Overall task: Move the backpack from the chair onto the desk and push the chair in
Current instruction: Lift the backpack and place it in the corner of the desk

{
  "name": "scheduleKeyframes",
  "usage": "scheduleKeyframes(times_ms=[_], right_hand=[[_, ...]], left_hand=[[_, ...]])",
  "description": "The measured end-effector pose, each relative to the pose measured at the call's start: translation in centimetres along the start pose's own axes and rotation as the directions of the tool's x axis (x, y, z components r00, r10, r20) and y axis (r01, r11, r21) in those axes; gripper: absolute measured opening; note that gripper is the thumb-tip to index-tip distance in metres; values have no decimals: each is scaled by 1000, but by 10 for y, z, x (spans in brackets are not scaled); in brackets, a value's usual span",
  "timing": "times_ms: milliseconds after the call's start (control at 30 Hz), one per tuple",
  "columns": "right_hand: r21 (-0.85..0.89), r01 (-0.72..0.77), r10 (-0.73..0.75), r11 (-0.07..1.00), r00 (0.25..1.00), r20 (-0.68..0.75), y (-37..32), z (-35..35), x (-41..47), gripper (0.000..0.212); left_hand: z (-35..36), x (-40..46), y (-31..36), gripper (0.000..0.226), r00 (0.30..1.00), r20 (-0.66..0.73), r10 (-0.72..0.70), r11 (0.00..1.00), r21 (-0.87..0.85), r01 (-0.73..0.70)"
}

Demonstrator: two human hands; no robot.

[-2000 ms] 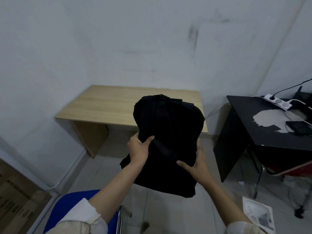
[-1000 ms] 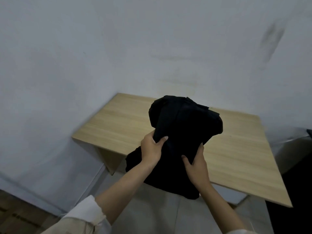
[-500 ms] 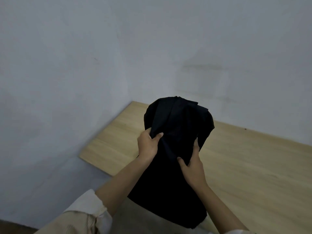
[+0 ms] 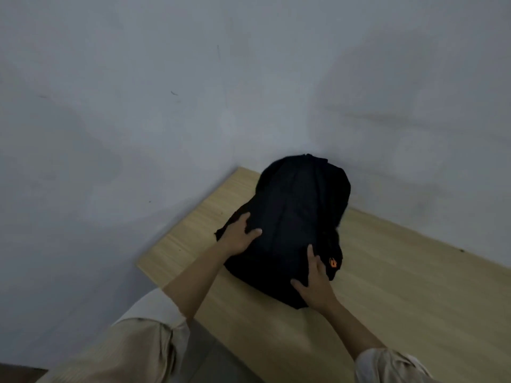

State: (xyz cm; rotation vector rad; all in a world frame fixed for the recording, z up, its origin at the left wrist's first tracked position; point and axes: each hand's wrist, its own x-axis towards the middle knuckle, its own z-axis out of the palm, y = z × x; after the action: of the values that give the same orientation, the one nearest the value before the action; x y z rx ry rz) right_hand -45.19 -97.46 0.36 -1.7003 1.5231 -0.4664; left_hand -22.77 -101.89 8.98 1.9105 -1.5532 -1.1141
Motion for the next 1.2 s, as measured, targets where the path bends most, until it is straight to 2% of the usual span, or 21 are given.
scheduleKeyframes(times_ms=[67, 133, 267, 367, 467, 567, 733, 833, 967, 1200], right_hand=[[-47, -48, 51, 998, 998, 47, 6, 8, 14, 98], [-76, -93, 96, 993, 995, 29, 7, 12, 25, 95], [-64, -185, 172, 981, 971, -165, 9, 12, 52, 85], [37, -304, 300, 952, 902, -311, 19, 12, 63, 83], [196, -418, 456, 887, 862, -224, 26, 22, 61, 87], [246, -454, 503, 856, 843, -192, 28, 35, 63, 93], [285, -537, 604, 794, 753, -263, 8, 57, 76, 96], [307, -559, 635, 770, 718, -285, -10, 79, 86, 96], [307, -557, 631, 772, 730, -262, -41, 109, 103, 94], [257, -471, 510, 844, 853, -112, -108, 157, 149, 94]], left_hand=[[0, 7, -22, 72, 996, 87, -25, 997, 71, 19], [-1, 15, -40, 70, 992, 118, -53, 990, 134, 37], [-16, 44, -71, 71, 984, 157, -88, 965, 257, 46], [-35, 72, -86, 76, 988, 138, -69, 956, 292, 26], [-45, 101, -102, 74, 977, 208, -38, 974, 225, -10], [-45, 118, -117, 77, 959, 275, -75, 989, 147, 35], [-57, 131, -140, 54, 971, 222, 92, 987, 109, -118], [-82, 145, -146, 43, 944, 255, 208, 959, 137, -249], [-129, 162, -161, 35, 893, 320, 317, 902, 188, -388], [-216, 183, -218, 39, 919, 359, 166, 897, 331, -291]])
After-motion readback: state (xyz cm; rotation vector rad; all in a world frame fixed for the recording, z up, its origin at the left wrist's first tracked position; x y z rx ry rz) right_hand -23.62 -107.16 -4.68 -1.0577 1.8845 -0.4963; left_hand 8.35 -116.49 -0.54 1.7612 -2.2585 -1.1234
